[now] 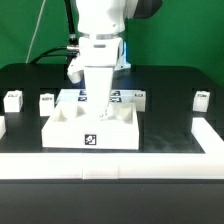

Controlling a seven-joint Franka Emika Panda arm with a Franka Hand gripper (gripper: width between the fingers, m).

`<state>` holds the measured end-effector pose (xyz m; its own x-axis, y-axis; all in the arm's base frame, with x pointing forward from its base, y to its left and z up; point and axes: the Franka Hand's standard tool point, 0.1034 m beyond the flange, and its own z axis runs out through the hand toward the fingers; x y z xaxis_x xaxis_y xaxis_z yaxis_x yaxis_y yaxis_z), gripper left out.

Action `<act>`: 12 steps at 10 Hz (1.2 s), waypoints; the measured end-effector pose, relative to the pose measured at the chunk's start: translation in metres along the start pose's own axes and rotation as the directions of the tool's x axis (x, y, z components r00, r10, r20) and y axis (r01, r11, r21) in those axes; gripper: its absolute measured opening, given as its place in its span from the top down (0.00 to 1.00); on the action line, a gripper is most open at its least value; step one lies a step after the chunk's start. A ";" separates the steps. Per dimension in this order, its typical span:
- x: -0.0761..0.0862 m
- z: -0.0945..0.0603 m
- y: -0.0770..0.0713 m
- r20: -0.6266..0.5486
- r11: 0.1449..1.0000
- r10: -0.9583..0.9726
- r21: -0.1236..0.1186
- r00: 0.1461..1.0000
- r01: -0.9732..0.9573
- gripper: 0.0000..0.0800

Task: Assemble one leg

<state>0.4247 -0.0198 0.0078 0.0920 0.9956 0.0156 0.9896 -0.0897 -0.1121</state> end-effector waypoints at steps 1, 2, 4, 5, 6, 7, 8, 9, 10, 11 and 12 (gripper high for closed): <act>0.000 0.000 0.000 0.000 1.000 0.003 0.001 1.000 -0.003 0.19; 0.000 -0.003 0.001 0.001 1.000 0.009 -0.002 1.000 -0.009 0.20; 0.000 -0.002 0.000 0.001 1.000 0.009 0.000 1.000 -0.009 0.42; 0.000 -0.002 0.000 0.001 1.000 0.009 0.000 1.000 -0.009 0.42; 0.000 -0.002 0.000 0.001 1.000 0.009 0.000 1.000 -0.009 0.64; 0.000 -0.002 0.000 0.001 1.000 0.009 0.000 1.000 -0.009 0.81; 0.000 -0.003 0.002 0.000 1.000 0.009 -0.007 1.000 -0.009 0.81; 0.000 -0.004 0.003 0.000 1.000 0.009 -0.013 1.000 -0.009 0.92; 0.000 -0.004 0.003 0.000 1.000 0.009 -0.013 1.000 -0.009 0.92; 0.000 -0.004 0.003 0.000 1.000 0.009 -0.015 1.000 -0.009 0.92; 0.000 -0.004 0.004 0.000 1.000 0.009 -0.018 1.000 -0.009 0.92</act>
Offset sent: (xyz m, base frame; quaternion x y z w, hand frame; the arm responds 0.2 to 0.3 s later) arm 0.0000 0.0000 0.0000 0.0000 0.0000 0.0000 1.0000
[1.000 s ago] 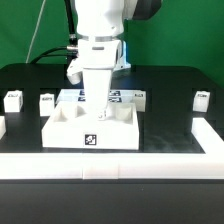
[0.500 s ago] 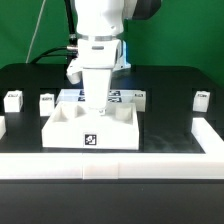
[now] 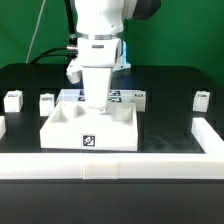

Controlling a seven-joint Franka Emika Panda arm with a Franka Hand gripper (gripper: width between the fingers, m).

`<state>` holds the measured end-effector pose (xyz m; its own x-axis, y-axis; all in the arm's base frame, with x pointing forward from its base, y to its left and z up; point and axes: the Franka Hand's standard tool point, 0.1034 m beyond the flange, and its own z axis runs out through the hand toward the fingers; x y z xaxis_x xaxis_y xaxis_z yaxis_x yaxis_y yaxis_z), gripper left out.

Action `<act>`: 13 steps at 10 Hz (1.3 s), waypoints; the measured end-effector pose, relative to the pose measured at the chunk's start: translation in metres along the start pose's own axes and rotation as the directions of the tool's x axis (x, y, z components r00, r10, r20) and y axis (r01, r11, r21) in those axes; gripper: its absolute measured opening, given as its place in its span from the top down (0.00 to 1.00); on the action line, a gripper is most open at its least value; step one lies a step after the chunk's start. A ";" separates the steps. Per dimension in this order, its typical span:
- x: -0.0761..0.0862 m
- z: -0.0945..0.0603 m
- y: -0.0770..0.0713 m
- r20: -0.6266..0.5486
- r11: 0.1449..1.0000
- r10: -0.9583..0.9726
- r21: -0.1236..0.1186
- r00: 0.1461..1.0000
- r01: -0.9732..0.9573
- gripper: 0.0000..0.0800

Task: Assemble one leg

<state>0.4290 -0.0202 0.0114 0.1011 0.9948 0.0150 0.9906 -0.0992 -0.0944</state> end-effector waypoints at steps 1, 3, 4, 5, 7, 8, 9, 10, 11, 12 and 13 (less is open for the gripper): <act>0.000 0.000 0.001 0.000 1.000 0.000 -0.002 1.000 0.000 0.92; 0.000 0.000 0.001 0.001 1.000 -0.012 -0.005 1.000 0.012 0.92; 0.002 -0.001 0.006 0.007 0.998 -0.068 -0.010 0.998 0.068 0.92; 0.008 0.000 0.011 0.015 0.994 -0.105 -0.018 0.994 0.105 0.92; 0.029 0.000 0.016 0.028 0.984 -0.175 -0.039 0.984 0.176 0.92; 0.037 0.001 0.017 0.031 0.978 -0.201 -0.050 0.979 0.202 0.92; 0.035 0.001 0.017 0.032 0.979 -0.196 -0.050 0.980 0.197 0.92; 0.034 0.000 0.017 0.031 0.979 -0.194 -0.050 0.980 0.196 0.92; 0.034 0.000 0.017 0.031 0.979 -0.195 -0.050 0.980 0.196 0.92; 0.036 0.000 0.018 0.031 0.981 -0.184 -0.051 0.982 0.185 0.92; 0.043 0.000 0.021 0.030 0.984 -0.166 -0.056 0.986 0.167 0.92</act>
Offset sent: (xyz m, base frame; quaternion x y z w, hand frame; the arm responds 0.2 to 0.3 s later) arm 0.0184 0.0101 -0.0015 -0.0108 0.0074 -0.1572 0.9875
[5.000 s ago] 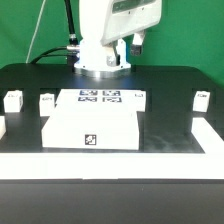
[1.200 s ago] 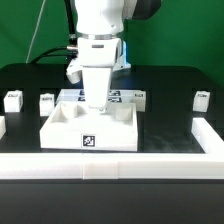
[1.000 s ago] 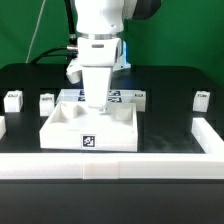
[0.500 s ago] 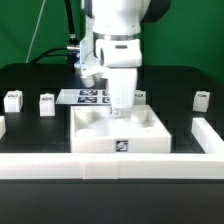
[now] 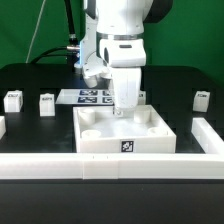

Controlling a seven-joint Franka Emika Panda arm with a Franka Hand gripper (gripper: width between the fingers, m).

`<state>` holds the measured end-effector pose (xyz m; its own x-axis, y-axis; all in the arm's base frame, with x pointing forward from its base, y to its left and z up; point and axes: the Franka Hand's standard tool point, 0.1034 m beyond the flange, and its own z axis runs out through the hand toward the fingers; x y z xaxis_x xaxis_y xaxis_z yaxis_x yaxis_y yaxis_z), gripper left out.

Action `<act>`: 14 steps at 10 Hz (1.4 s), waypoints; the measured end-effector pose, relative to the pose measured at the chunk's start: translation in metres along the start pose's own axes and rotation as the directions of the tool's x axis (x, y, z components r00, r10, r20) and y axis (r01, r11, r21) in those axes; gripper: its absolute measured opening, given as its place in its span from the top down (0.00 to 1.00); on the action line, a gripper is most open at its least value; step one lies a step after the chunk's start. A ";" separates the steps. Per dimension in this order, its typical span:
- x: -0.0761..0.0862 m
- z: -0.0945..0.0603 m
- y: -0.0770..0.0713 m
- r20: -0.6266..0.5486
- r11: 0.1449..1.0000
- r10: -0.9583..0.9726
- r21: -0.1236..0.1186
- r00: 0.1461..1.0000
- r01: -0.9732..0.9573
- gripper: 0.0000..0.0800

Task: Assemble one leg

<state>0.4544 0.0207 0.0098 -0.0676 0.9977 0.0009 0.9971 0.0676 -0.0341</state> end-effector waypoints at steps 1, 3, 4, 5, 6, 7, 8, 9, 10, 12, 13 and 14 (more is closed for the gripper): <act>0.008 0.000 0.008 -0.001 1.000 0.008 -0.008 1.000 -0.008 0.92; 0.021 0.000 0.022 0.001 1.000 0.012 -0.010 1.000 -0.012 0.92; 0.029 0.000 0.029 0.000 1.000 0.023 -0.017 1.000 -0.023 0.92; 0.036 0.000 0.035 -0.001 0.999 0.040 -0.023 0.999 -0.040 0.92; 0.042 0.000 0.038 -0.003 0.998 0.054 -0.027 0.999 -0.054 0.92; 0.046 0.000 0.041 -0.005 0.998 0.058 -0.035 0.998 -0.058 0.92; 0.048 0.000 0.041 -0.006 0.998 0.055 -0.037 0.998 -0.055 0.92; 0.047 0.000 0.041 -0.006 0.998 0.056 -0.036 0.998 -0.056 0.92; 0.047 0.000 0.041 -0.006 0.998 0.057 -0.036 0.998 -0.057 0.92; 0.047 0.000 0.041 -0.006 0.998 0.057 -0.036 0.998 -0.058 0.71; 0.046 0.000 0.041 -0.006 0.998 0.058 -0.036 0.998 -0.058 0.50; 0.046 0.000 0.041 -0.006 0.998 0.058 -0.036 0.998 -0.058 0.50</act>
Offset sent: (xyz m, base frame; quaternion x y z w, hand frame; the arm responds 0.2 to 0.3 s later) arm 0.0279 0.0296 -0.0155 0.0064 -0.0290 -0.0119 0.9995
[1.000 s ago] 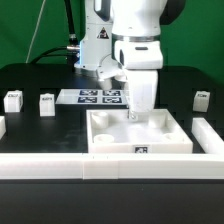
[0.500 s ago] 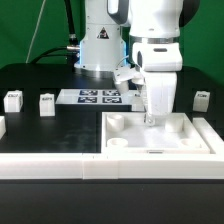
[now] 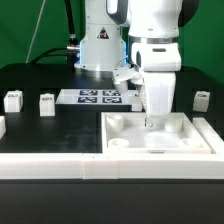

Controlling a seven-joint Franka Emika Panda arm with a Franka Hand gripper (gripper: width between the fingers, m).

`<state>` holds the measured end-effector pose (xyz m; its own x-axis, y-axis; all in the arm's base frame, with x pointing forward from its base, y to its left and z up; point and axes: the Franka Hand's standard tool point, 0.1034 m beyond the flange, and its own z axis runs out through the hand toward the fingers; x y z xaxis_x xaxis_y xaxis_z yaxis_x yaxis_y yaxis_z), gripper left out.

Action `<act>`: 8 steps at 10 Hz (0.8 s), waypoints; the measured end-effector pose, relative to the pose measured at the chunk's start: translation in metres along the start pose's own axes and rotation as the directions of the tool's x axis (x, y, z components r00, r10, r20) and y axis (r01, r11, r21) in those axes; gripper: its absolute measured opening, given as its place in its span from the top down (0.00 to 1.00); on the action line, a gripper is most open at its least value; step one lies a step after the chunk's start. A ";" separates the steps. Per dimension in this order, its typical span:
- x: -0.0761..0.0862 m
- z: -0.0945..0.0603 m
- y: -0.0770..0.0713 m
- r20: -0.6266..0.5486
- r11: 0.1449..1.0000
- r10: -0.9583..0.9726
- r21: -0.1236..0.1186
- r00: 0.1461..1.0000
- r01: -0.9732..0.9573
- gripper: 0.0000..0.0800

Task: Assemble one leg

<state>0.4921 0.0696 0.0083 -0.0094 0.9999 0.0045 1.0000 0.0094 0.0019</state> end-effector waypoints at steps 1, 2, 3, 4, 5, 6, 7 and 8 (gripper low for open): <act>0.000 0.000 0.000 0.000 1.000 0.000 0.000 1.000 0.000 0.29; 0.000 0.000 0.000 0.000 1.000 0.000 0.000 1.000 0.000 0.29; 0.000 0.000 0.000 0.000 1.000 0.000 0.000 1.000 0.000 0.21; 0.000 0.000 0.000 0.000 1.000 0.000 0.000 1.000 0.000 0.19; 0.000 0.000 0.000 0.000 1.000 0.001 0.000 1.000 -0.001 0.19; 0.000 0.000 0.000 0.000 1.000 0.001 0.000 1.000 -0.001 0.19; -0.001 -0.003 -0.002 0.000 1.000 0.021 -0.002 1.000 -0.021 0.19; -0.002 -0.017 -0.010 0.003 0.998 0.057 -0.011 0.998 -0.057 0.19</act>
Offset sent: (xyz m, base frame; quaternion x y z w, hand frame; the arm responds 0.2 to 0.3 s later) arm 0.0000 0.0000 0.0000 0.0000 0.0000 0.0000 1.0000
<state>0.4826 0.0675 0.0248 0.0475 0.9989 0.0012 0.9988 -0.0475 0.0122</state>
